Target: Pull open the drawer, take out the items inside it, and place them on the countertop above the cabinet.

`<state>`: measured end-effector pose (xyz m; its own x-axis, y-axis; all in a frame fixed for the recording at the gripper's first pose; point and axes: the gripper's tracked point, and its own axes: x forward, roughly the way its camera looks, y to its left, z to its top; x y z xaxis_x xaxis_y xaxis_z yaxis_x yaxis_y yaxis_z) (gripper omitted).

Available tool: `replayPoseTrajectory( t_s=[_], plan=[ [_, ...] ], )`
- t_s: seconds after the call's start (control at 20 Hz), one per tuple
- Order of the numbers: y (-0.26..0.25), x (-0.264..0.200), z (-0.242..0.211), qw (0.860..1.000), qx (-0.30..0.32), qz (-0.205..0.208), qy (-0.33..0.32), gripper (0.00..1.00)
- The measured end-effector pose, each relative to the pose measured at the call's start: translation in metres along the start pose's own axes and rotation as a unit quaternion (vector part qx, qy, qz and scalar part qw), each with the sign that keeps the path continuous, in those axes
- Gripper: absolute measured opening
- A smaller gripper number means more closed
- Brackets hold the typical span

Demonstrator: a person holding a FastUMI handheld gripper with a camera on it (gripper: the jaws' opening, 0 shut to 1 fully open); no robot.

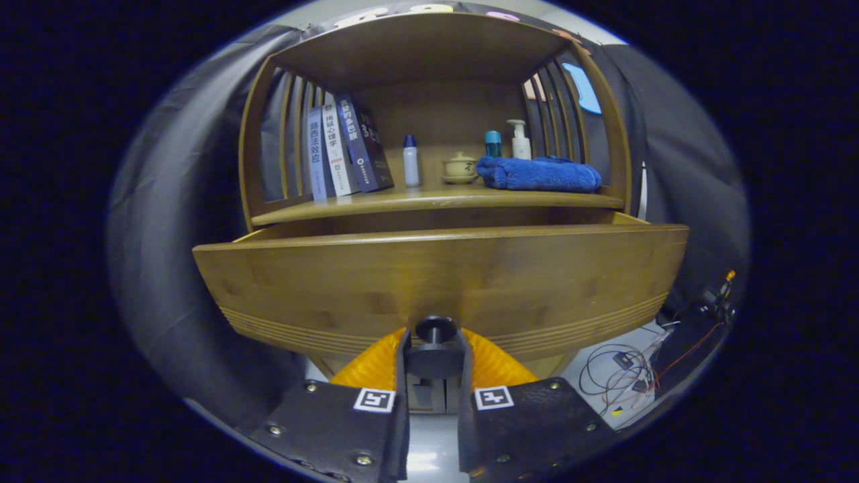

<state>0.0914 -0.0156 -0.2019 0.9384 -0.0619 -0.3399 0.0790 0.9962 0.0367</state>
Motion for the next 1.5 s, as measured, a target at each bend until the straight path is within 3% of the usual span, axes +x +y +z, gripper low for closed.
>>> replayPoseTrajectory(
  t_s=[0.55, 0.75, 0.9, 1.2, 1.35, 1.5],
  plan=[
    [-0.001, -0.074, -0.036, 1.000, -0.004, 0.007, -0.004, 0.29],
    [0.003, -0.087, -0.046, 0.999, -0.035, 0.013, -0.008, 0.29],
    [0.003, -0.096, -0.044, 0.999, 0.016, 0.035, 0.005, 0.30],
    [-0.012, -0.123, 0.029, 0.998, 0.049, 0.021, -0.047, 0.97],
    [-0.016, -0.120, 0.077, 0.998, 0.023, -0.003, -0.065, 0.97],
    [-0.014, -0.095, 0.102, 0.999, 0.001, -0.020, -0.038, 0.99]
  ],
)
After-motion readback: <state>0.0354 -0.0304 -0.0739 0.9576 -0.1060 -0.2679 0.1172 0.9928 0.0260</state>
